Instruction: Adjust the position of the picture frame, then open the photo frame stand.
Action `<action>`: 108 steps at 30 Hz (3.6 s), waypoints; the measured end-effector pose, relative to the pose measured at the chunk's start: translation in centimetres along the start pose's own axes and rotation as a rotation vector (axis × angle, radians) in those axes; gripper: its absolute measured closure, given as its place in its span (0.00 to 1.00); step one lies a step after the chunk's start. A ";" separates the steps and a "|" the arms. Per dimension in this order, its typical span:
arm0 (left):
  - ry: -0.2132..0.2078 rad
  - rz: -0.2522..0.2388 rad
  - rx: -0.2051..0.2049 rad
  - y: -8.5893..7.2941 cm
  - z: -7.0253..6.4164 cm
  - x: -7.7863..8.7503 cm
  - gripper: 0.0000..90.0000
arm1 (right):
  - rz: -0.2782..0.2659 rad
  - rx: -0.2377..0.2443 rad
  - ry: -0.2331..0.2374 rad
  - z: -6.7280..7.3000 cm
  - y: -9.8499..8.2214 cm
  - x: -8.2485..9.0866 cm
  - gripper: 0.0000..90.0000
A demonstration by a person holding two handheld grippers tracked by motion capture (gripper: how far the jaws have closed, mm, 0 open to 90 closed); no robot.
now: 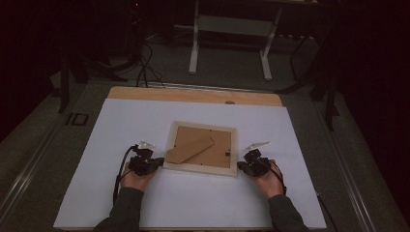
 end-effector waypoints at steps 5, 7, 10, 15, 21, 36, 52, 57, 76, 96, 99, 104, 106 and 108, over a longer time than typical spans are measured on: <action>0.005 0.004 0.005 -0.1 0.1 0.1 1.00 | -0.005 -0.012 -0.002 -0.3 0.6 -0.4 1.00; 0.005 0.005 0.007 -0.1 0.0 0.2 1.00 | -0.006 -0.008 -0.001 -0.4 0.7 -0.5 1.00; 0.008 0.007 0.010 -0.1 0.0 0.2 1.00 | -0.015 -0.014 0.009 -0.4 0.6 -0.5 1.00; 0.014 0.007 0.017 -0.3 0.0 0.3 1.00 | -0.040 -0.028 0.017 -0.5 0.7 -0.7 1.00; 0.009 0.011 0.021 -0.3 0.1 0.4 1.00 | -0.058 -0.040 0.003 -0.5 1.0 -0.9 1.00; 0.014 0.015 0.035 -0.4 0.6 0.7 1.00 | -0.055 -0.011 -0.061 0.2 1.4 -1.2 1.00; 0.022 0.025 0.035 -0.6 0.5 0.9 1.00 | -0.073 -0.039 -0.024 0.0 1.7 -1.4 1.00; 0.014 0.020 0.031 -0.6 0.6 0.8 1.00 | -0.077 -0.046 -0.017 -0.1 1.8 -1.5 1.00; 0.009 0.021 0.019 -0.5 0.7 0.8 1.00 | -0.076 -0.059 -0.011 0.5 1.1 -1.0 1.00; 0.042 -0.024 0.073 0.3 2.0 1.3 0.85 | -0.158 -0.123 0.032 -1.3 1.3 0.7 0.86; 0.021 -0.038 0.097 0.6 2.1 1.6 0.84 | -0.164 -0.132 0.037 -1.4 1.3 0.9 0.83; -0.009 -0.063 0.129 1.0 2.1 2.1 0.80 | -0.176 -0.135 0.057 -1.4 1.3 1.2 0.76; -0.024 -0.065 0.138 1.3 2.0 2.2 0.77 | -0.178 -0.131 0.071 -1.2 1.3 1.2 0.74; -0.026 -0.066 0.136 1.5 2.0 2.4 0.76 | -0.180 -0.129 0.076 -1.1 1.3 1.3 0.73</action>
Point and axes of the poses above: each handheld gripper's, and its own axes: x roughly backward along the jaws, y roughly out of its top, z roughly to its left, the point moved 8 cm from there along -x, roughly forward along the jaws
